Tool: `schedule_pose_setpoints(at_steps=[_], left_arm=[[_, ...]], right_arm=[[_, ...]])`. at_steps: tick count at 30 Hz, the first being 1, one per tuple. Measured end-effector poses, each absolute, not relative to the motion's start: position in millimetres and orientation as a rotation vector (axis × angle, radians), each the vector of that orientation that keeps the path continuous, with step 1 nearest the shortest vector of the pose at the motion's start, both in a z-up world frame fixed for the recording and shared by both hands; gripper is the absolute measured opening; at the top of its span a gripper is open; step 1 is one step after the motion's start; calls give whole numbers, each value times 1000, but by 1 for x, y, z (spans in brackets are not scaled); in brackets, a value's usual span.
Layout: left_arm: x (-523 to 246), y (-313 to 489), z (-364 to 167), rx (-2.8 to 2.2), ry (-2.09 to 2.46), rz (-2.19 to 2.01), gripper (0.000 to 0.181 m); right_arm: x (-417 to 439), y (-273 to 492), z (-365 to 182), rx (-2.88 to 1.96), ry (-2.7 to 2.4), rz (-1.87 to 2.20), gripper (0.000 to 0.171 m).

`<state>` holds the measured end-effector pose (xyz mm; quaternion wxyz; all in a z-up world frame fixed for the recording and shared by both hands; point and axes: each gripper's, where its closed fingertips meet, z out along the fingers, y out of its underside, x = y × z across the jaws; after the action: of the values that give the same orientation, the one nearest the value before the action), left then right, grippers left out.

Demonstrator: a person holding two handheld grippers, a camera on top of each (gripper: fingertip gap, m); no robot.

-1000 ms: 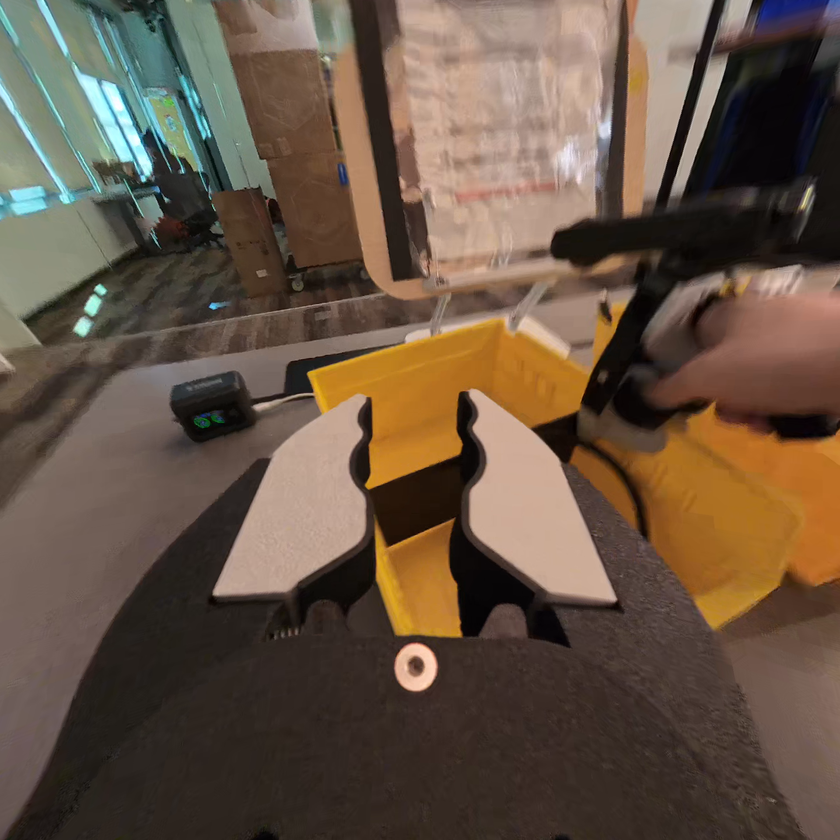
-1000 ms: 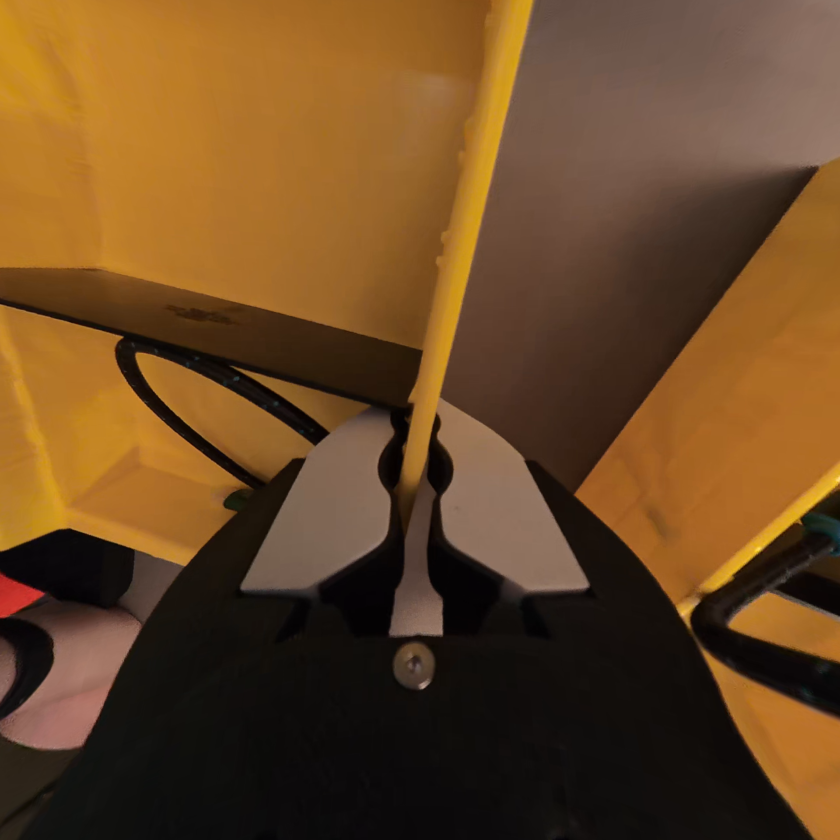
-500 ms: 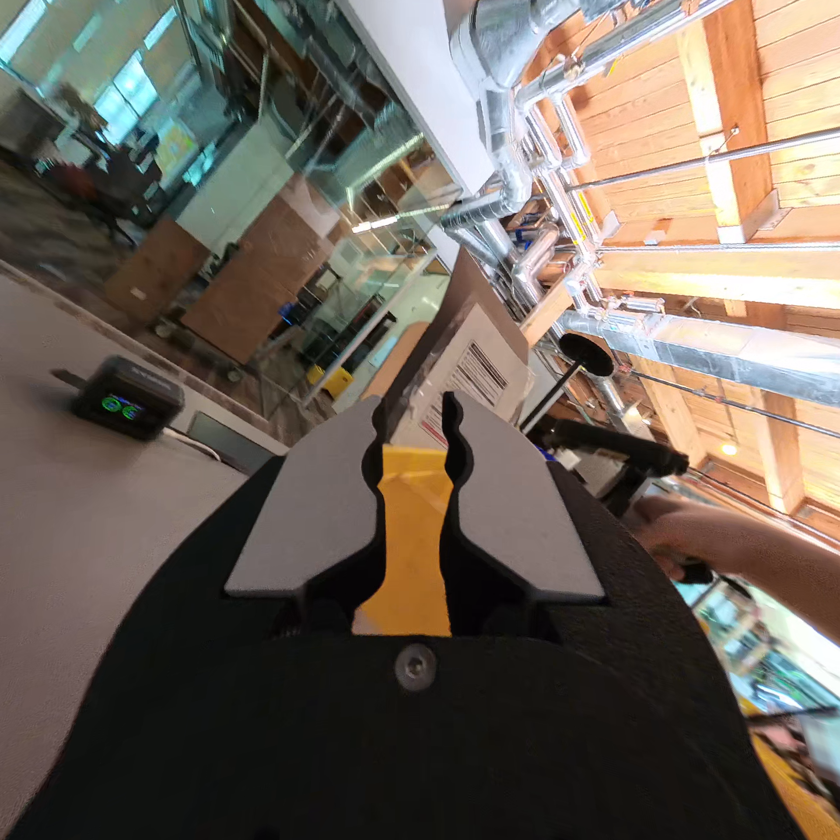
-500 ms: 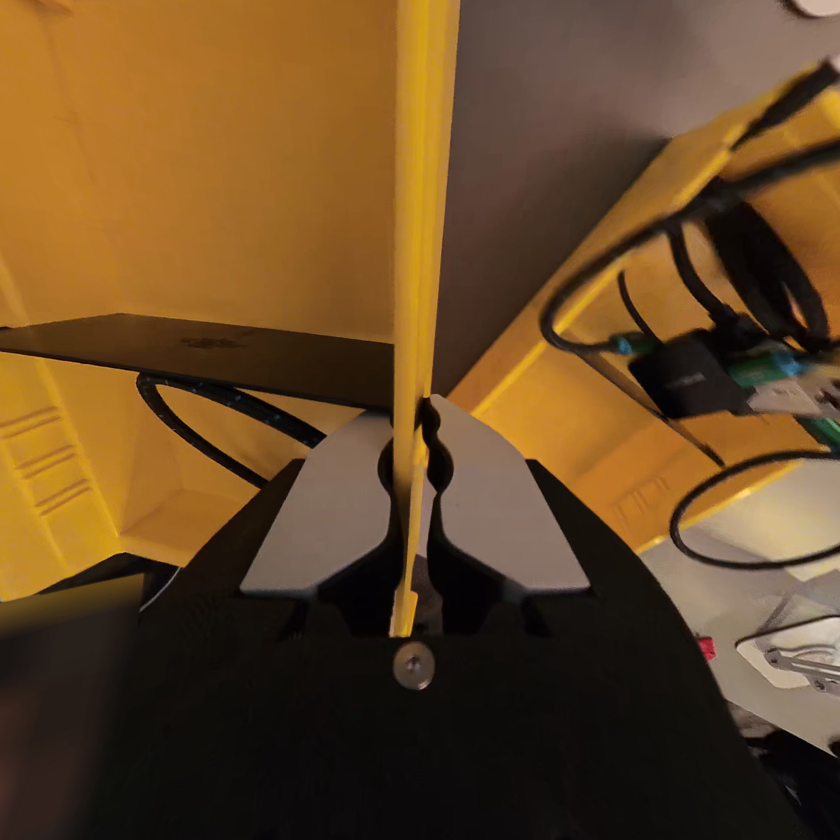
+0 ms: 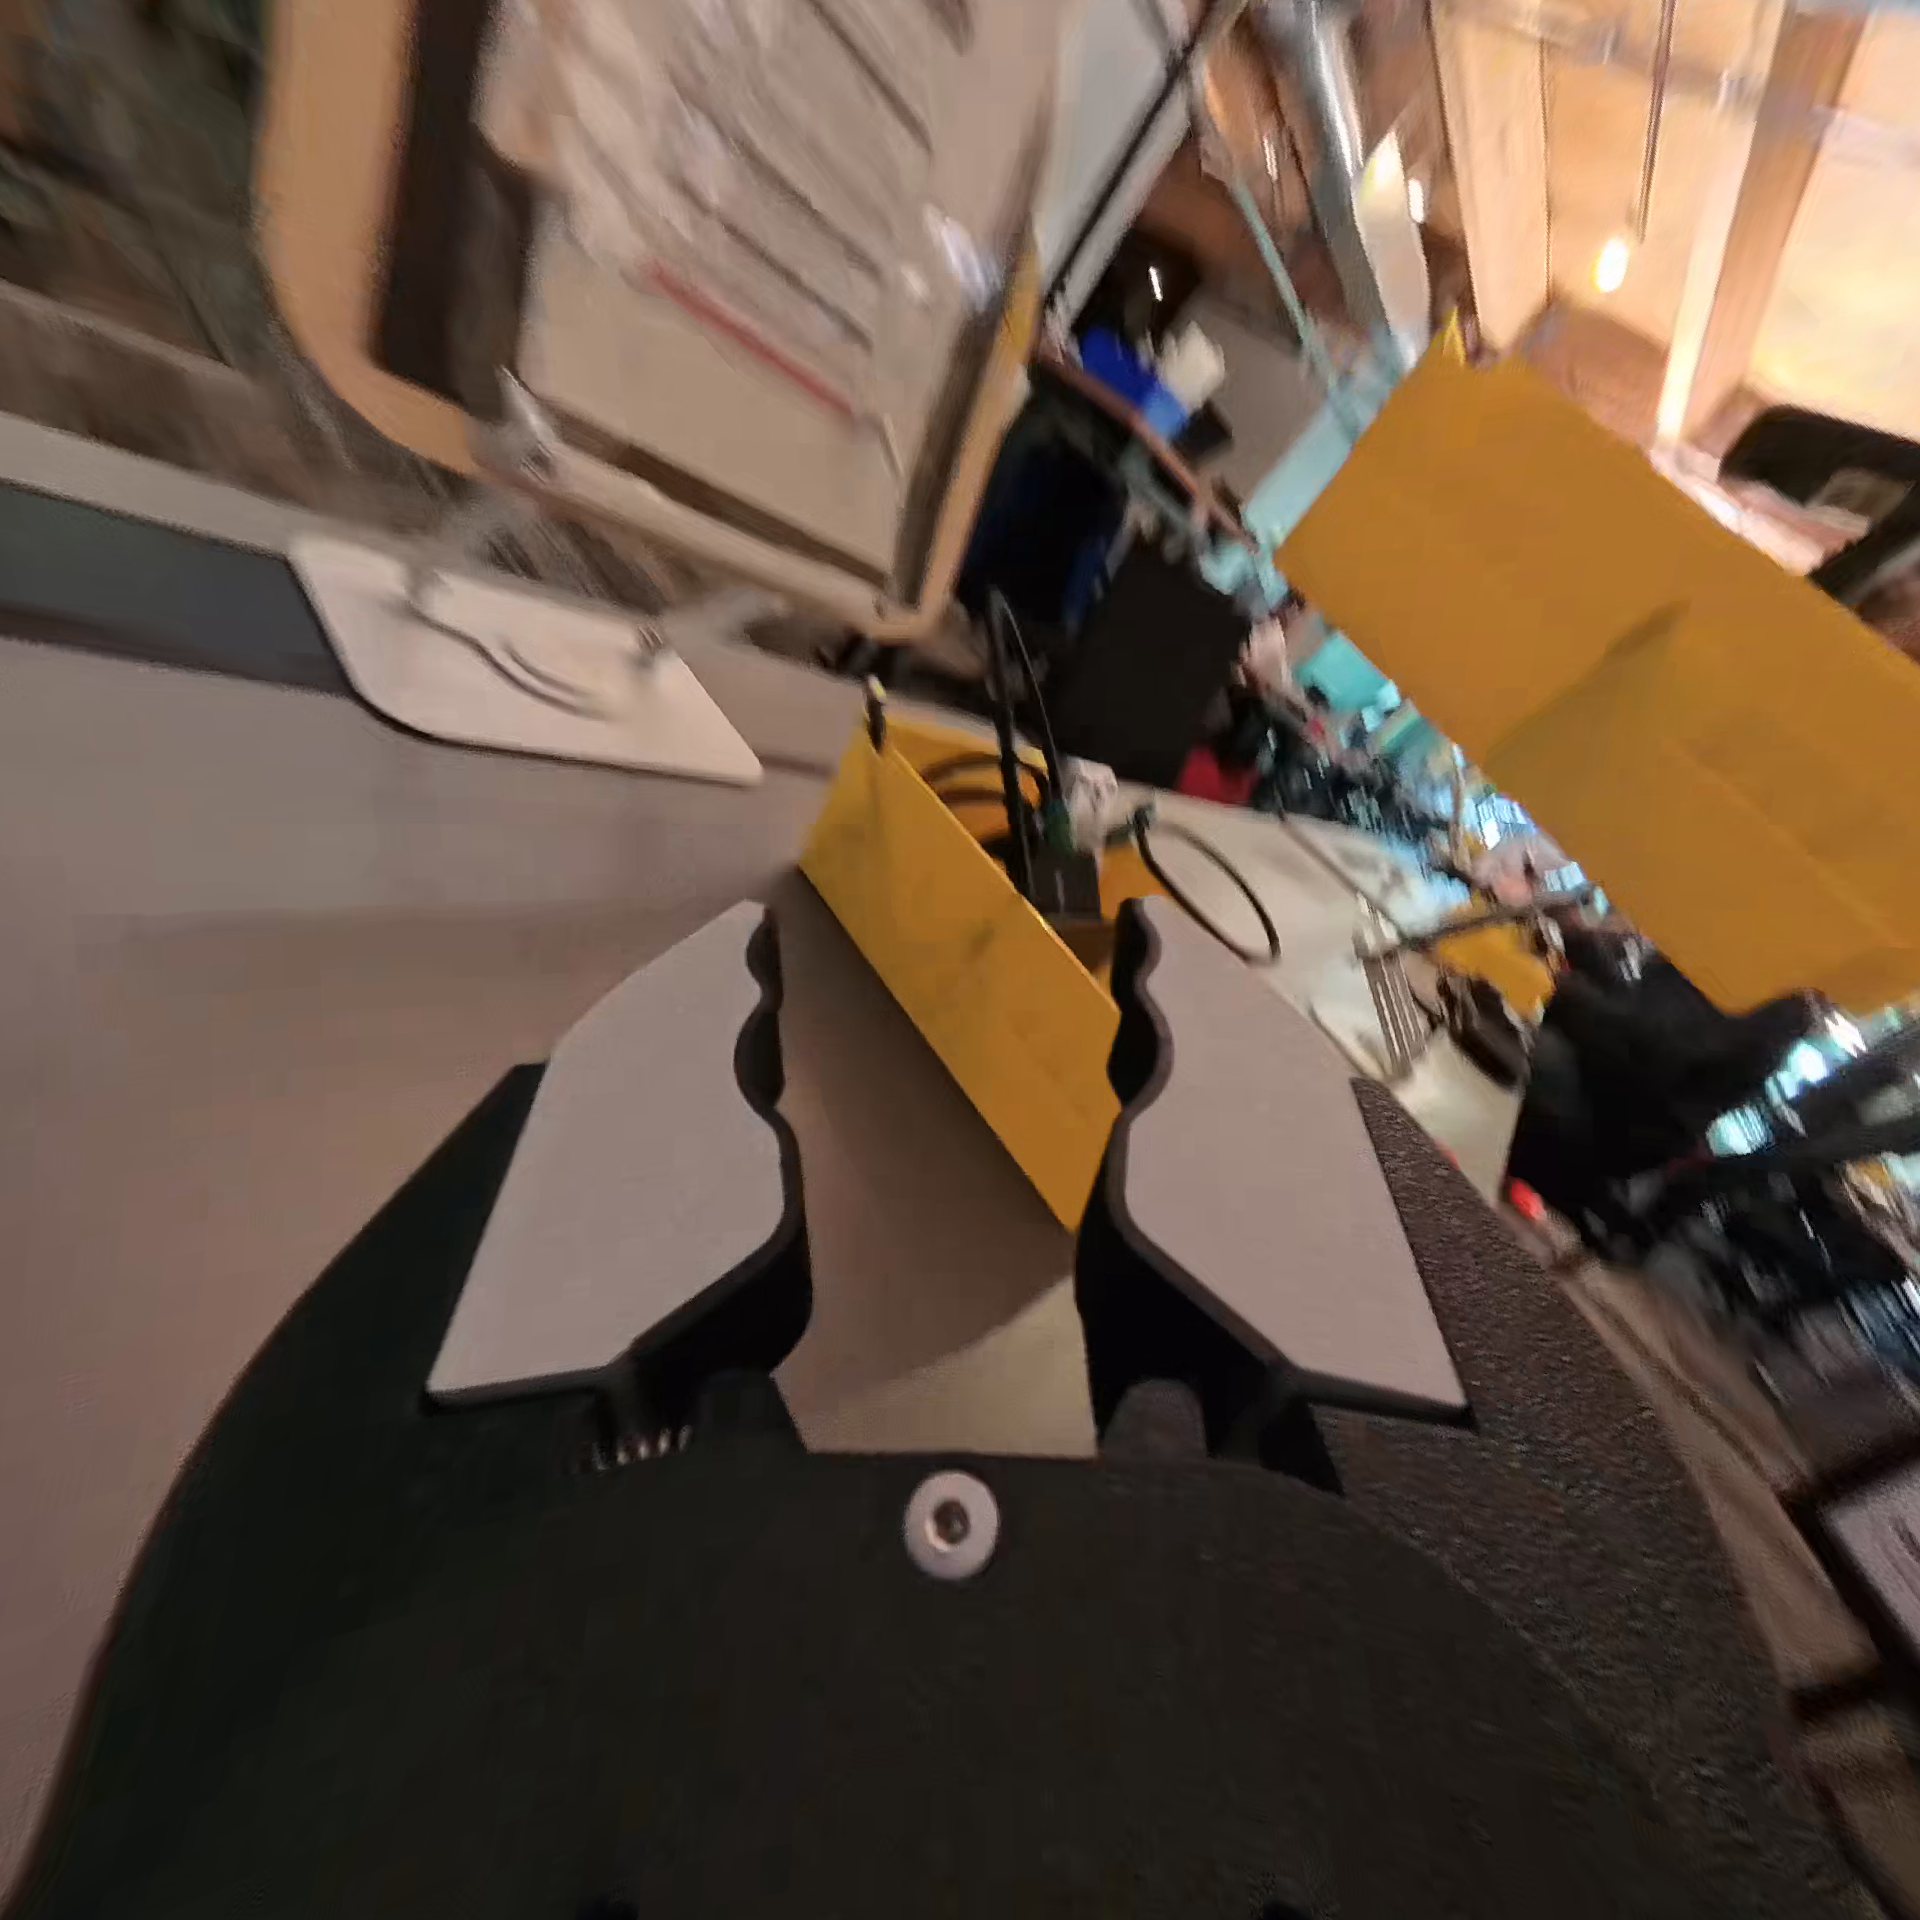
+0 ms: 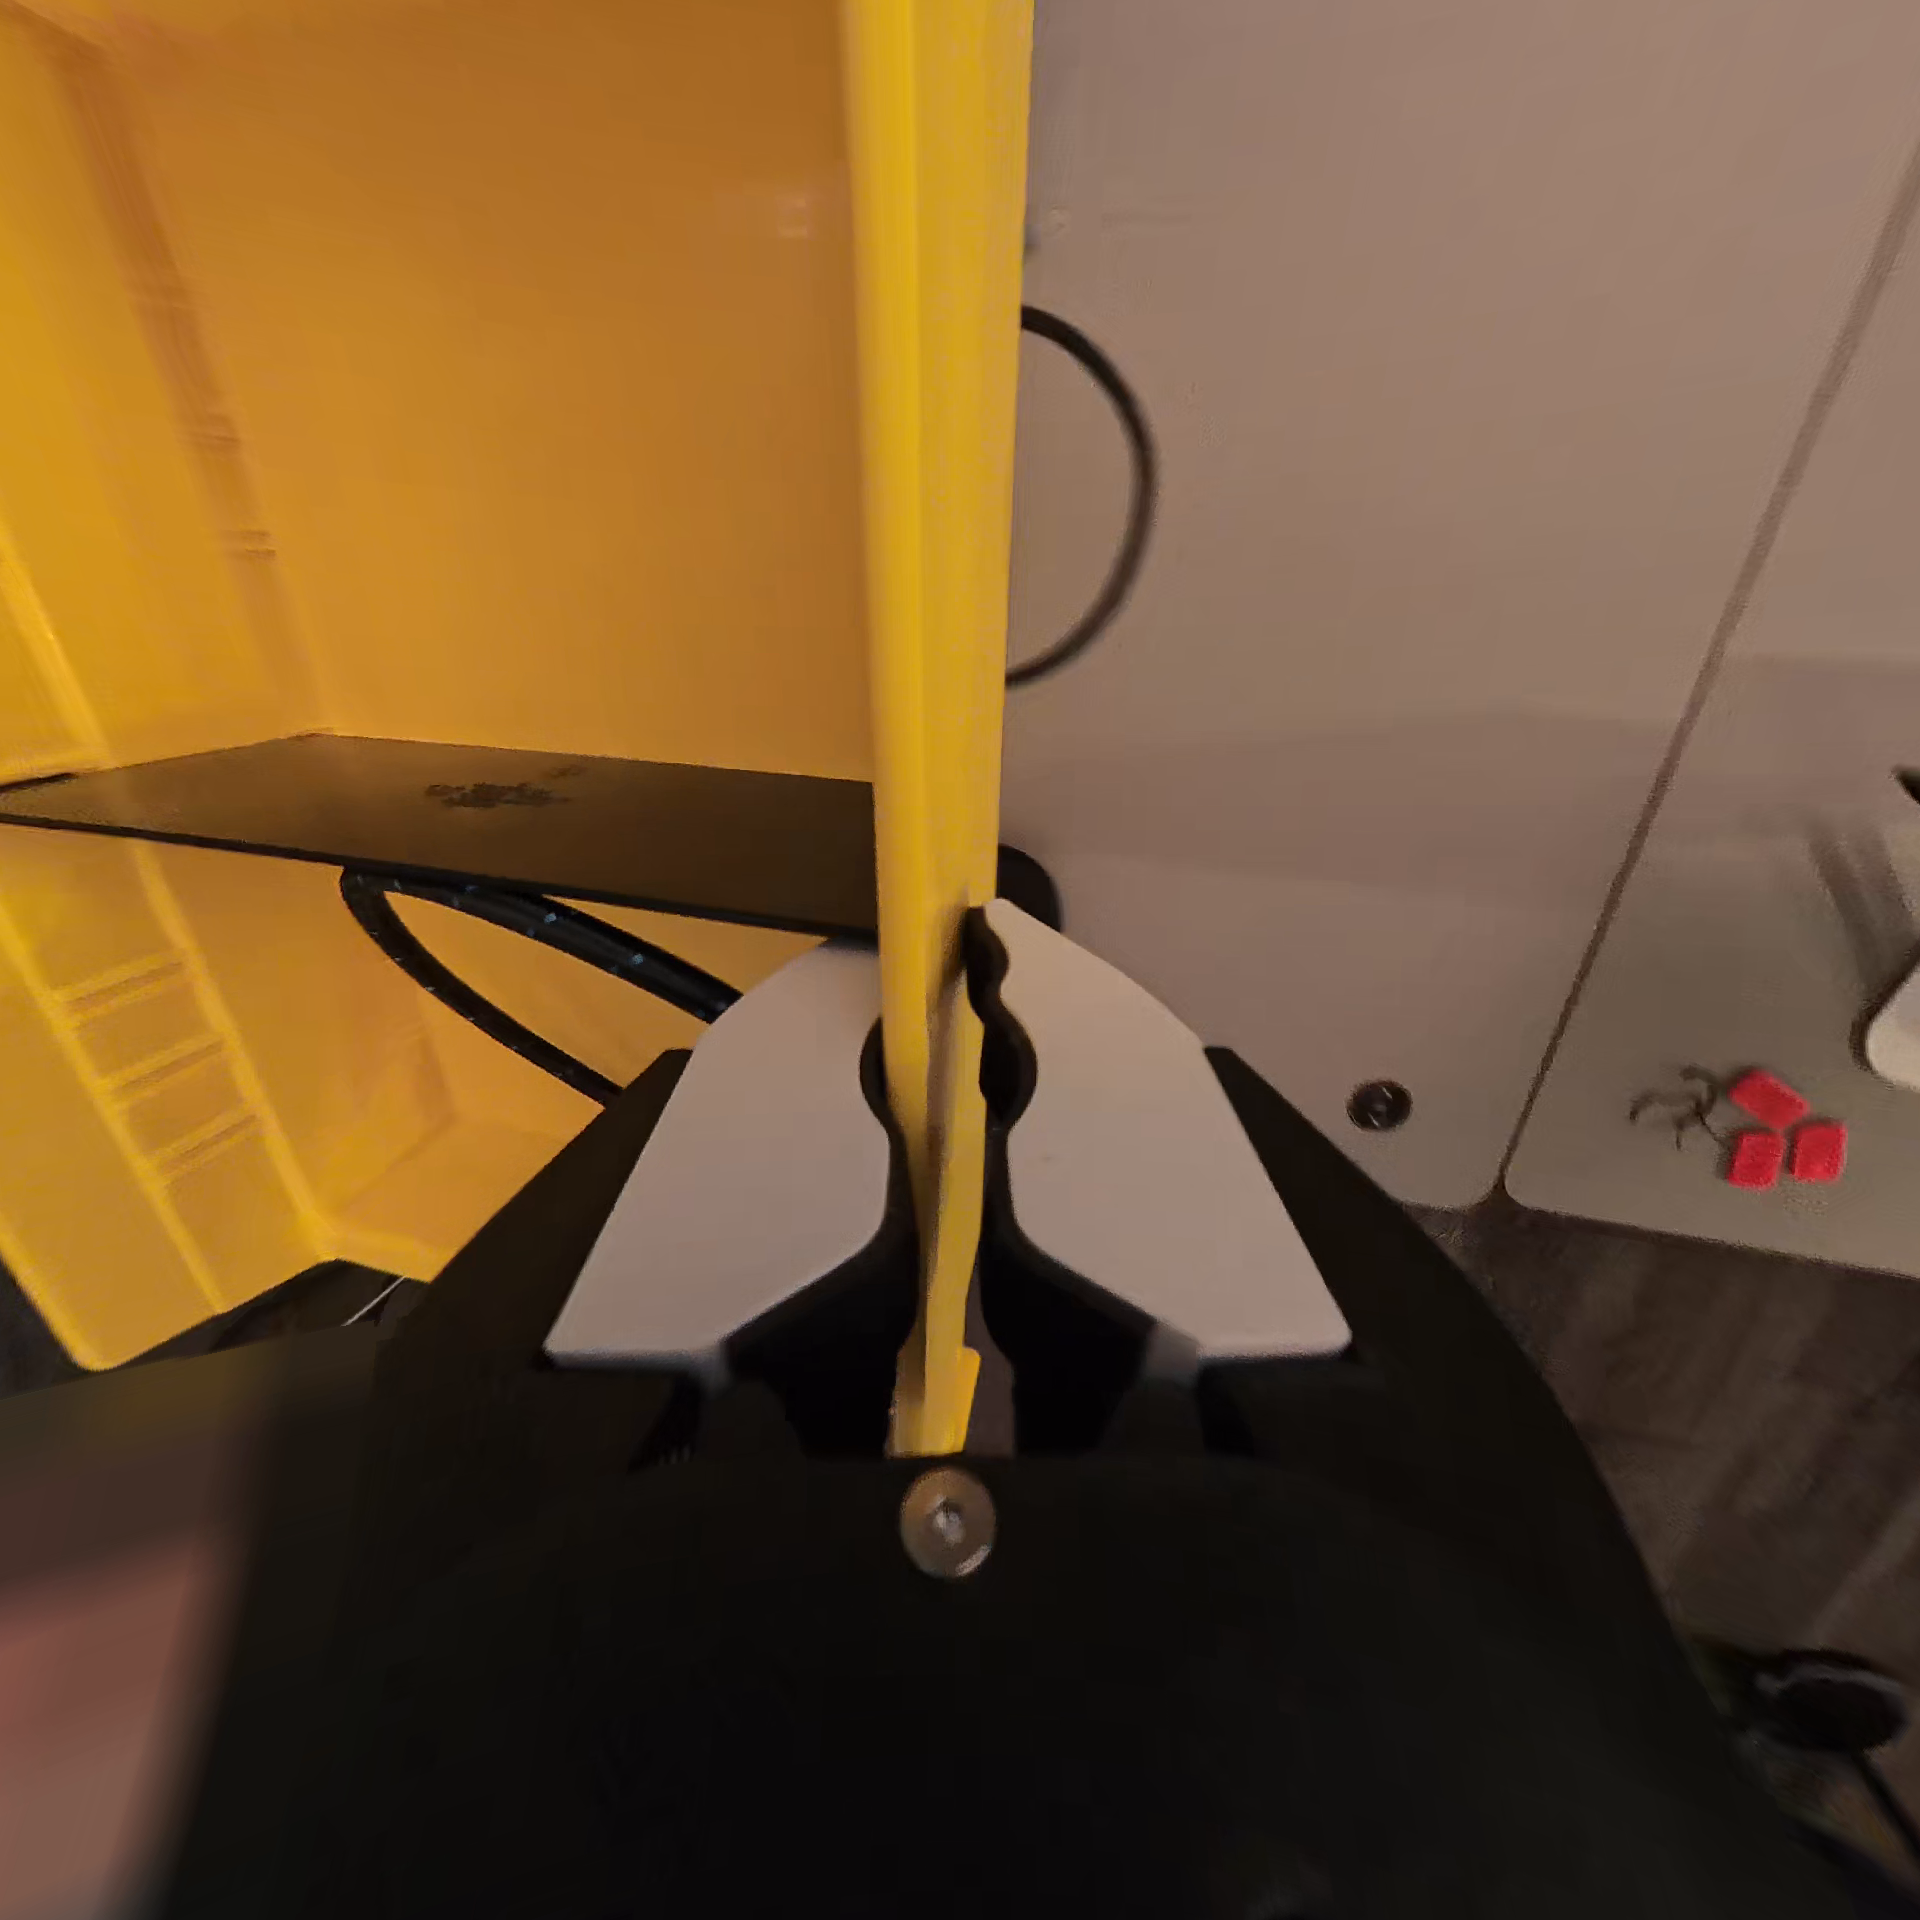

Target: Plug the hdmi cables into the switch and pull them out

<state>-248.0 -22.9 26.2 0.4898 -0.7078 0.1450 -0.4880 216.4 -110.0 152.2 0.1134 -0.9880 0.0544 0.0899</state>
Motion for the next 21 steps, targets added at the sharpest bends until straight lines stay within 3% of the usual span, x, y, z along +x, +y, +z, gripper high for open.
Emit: schedule_pose_setpoints(at_steps=[9, 15, 21], left_arm=[[-118, -43, -25, -1980, 800, -1112, 65], [-50, -24, -44, -2245, 931, -1045, 69], [-28, -22, -81, -2528, 1154, -694, 74]], right_arm=[[369, -207, 50, -2889, 616, 220, 10], [394, -211, -33, -2922, 679, 330, 9], [396, -185, -78, -2894, 635, 406, 10]])
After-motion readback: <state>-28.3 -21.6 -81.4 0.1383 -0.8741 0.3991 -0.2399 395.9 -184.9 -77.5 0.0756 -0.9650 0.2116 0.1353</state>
